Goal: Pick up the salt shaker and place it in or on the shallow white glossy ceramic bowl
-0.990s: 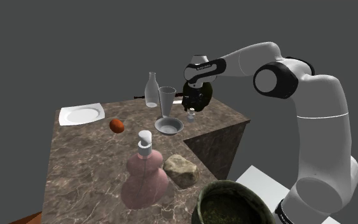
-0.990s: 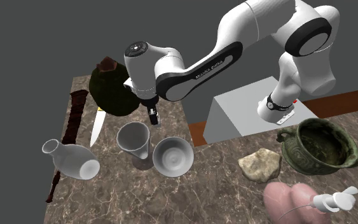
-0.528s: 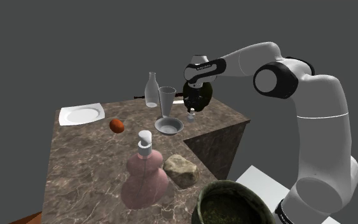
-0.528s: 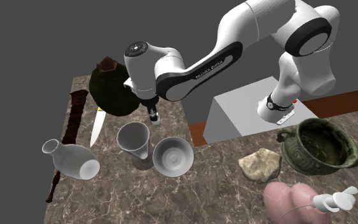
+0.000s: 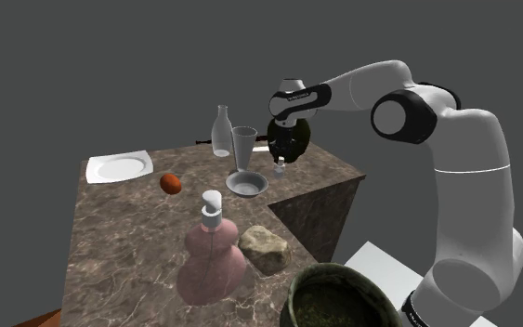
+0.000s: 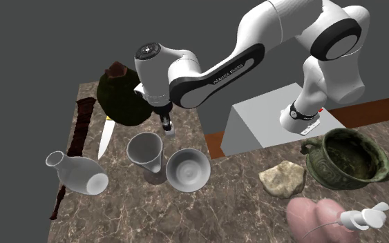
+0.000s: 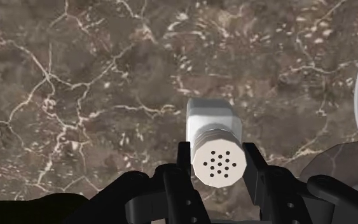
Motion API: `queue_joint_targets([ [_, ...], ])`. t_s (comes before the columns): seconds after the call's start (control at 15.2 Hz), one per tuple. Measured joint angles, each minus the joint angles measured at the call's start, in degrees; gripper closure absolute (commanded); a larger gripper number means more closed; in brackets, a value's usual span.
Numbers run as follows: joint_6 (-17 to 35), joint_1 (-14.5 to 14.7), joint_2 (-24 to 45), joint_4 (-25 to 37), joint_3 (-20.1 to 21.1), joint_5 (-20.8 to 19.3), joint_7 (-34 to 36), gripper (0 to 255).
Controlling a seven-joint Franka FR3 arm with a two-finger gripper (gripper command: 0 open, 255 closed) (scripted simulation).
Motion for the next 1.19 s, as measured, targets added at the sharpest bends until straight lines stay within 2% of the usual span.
queue_joint_targets([
  [1.19,-12.50,-0.13,-2.25,10.30,-0.20,-0.38,0.41,255],
])
